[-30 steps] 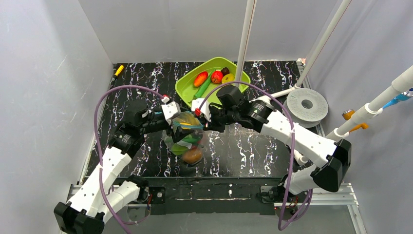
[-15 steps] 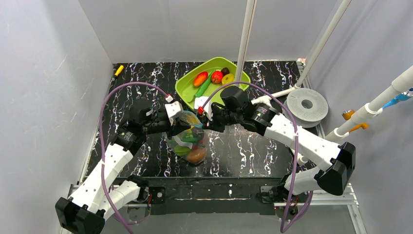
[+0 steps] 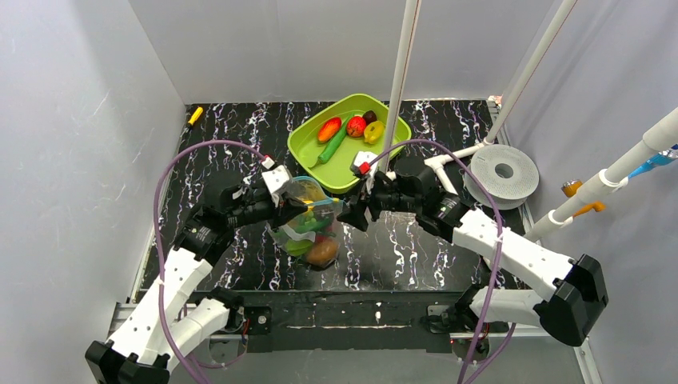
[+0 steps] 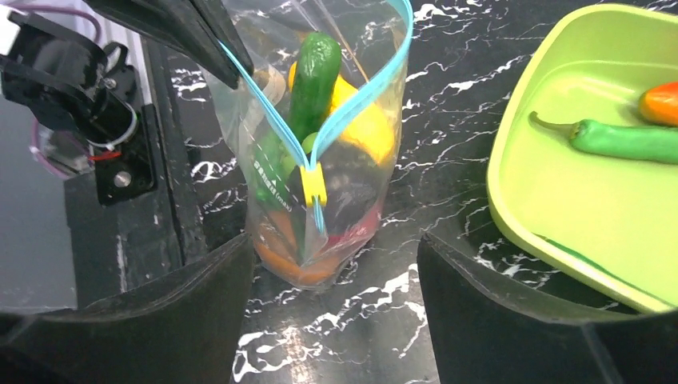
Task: Place the food in the zip-top bag and seal the zipper
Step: Zip the zipper food storage bag at the center of the board.
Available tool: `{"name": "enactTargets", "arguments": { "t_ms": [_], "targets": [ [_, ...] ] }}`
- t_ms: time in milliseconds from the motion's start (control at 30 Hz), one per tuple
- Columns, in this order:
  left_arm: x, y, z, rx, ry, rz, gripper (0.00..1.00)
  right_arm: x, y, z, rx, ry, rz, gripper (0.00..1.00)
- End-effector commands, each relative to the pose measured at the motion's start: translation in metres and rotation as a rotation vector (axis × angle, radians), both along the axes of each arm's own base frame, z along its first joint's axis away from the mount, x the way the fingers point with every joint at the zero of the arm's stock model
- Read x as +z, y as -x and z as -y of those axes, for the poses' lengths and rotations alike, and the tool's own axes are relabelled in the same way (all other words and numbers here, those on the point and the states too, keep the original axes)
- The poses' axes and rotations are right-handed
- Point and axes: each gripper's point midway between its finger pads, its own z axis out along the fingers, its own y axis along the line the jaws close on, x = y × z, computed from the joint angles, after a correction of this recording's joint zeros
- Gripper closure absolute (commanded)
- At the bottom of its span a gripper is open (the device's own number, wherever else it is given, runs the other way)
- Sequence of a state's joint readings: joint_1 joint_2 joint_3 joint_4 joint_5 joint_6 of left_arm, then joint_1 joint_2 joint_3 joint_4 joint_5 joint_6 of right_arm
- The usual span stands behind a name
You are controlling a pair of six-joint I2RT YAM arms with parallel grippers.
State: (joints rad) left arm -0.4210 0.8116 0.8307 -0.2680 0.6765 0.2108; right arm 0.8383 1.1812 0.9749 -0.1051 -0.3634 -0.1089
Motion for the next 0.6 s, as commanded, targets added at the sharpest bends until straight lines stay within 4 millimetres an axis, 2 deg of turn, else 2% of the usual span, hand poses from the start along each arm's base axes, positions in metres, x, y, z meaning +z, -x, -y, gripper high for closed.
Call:
{"name": "enactTargets", "arguments": {
  "t_ms": [0, 167, 567],
  "targets": [
    [0.013, 0.002, -0.001, 0.025, 0.047, 0.02, 1.0, 0.028, 0.006, -0.013, 0.056, -0.228, -0.052, 0.22],
    [0.013, 0.006, -0.003, 0.024, 0.036, 0.015, 1.0, 0.034, 0.002, -0.017, 0.081, -0.322, -0.109, 0.29],
    [0.016, 0.019, -0.006, 0.006, 0.041, 0.017, 1.0, 0.029, -0.023, -0.027, 0.111, -0.397, -0.159, 0.28]
  ]
}}
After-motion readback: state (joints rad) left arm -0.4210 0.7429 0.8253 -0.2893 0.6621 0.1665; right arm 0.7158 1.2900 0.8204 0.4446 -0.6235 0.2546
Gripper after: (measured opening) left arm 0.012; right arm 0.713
